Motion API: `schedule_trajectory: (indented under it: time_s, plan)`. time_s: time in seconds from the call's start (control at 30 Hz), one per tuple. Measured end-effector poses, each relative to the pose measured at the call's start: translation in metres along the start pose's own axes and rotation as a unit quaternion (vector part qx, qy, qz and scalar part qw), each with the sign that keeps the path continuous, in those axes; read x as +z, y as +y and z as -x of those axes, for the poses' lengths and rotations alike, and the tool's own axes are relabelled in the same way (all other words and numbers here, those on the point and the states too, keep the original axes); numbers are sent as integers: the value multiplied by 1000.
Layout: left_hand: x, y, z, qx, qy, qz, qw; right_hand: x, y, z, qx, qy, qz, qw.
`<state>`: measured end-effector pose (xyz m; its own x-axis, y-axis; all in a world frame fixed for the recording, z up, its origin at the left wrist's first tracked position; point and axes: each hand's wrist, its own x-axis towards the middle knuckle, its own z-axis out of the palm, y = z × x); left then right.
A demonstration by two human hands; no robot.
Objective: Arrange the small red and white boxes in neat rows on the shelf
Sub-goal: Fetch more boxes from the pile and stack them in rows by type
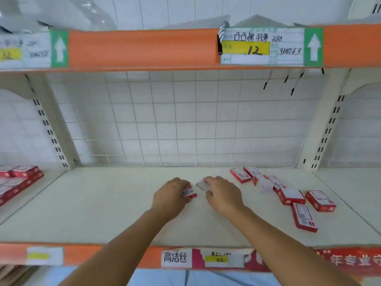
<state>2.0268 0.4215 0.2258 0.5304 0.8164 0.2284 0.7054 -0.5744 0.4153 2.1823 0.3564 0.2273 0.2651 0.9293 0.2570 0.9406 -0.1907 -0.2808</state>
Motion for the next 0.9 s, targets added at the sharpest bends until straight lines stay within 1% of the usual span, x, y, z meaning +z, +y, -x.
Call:
schedule_trajectory:
  time_s: [0.2,0.43,0.63,0.9]
  plan:
    - [-38,-38,60,-74,41,-18,996,14,-59,22,-86,-19,-54,995]
    - [-90,-93,129,-145,98,-29,984,18,-151,37,-177,-38,-59,982]
    - [-140,-154,208,-185,125,-50,974,33,-250,64,-227,-50,-78,969]
    - [-216,-245,322,-263,147,-114,947,66,-397,105,-280,-69,-105,952]
